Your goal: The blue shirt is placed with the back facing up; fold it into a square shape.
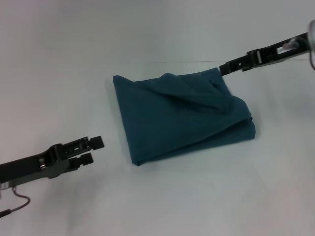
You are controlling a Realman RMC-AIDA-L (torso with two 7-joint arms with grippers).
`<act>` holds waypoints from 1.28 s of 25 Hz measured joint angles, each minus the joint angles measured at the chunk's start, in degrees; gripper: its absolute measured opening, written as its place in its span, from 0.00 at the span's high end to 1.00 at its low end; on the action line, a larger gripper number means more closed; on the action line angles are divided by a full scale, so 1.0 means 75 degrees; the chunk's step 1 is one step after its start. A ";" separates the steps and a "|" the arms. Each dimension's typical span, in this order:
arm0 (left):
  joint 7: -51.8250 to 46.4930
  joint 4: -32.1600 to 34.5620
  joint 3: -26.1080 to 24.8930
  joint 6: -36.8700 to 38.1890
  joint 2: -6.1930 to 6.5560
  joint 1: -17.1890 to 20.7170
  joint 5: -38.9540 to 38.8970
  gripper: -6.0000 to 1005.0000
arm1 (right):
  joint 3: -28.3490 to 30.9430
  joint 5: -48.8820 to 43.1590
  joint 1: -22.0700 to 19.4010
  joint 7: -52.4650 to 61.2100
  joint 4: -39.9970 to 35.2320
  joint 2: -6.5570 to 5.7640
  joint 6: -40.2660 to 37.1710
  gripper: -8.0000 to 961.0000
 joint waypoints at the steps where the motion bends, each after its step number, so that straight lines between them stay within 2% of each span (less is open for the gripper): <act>1: 0.0007 0.0038 -0.0097 0.0011 -0.0006 0.0075 0.0062 0.06 | -0.0231 -0.0035 0.0059 0.0000 -0.0002 0.0044 0.0107 0.11; 6: 0.0078 0.0123 -0.0412 0.0123 -0.0030 0.0246 0.0123 0.06 | -0.1188 -0.0717 0.0320 0.0024 0.0030 0.0349 0.0754 0.11; 13: 0.0098 0.0018 -0.0409 0.0074 -0.0059 0.0058 0.0088 0.05 | -0.1793 -0.1582 0.0426 -0.0043 0.0088 0.0903 0.1535 0.11; 16: 0.0099 -0.0059 -0.0419 0.0040 -0.0067 -0.0055 0.0077 0.05 | -0.1925 -0.1810 0.0450 -0.0025 0.0236 0.1038 0.1778 0.11; 20: 0.0084 -0.0079 -0.0428 0.0008 -0.0086 -0.0157 0.0067 0.05 | -0.1933 -0.1895 0.0509 0.0031 0.0531 0.1059 0.1937 0.14; 29: 0.0044 -0.0080 -0.0394 -0.0166 -0.0148 -0.0284 0.0072 0.06 | -0.1701 -0.1868 0.0423 0.0560 0.0535 0.0920 0.2020 0.21; 32: 0.0043 -0.0101 -0.0395 -0.0198 -0.0156 -0.0288 0.0075 0.06 | -0.1670 -0.1888 0.0421 0.0569 0.0536 0.0910 0.1928 0.32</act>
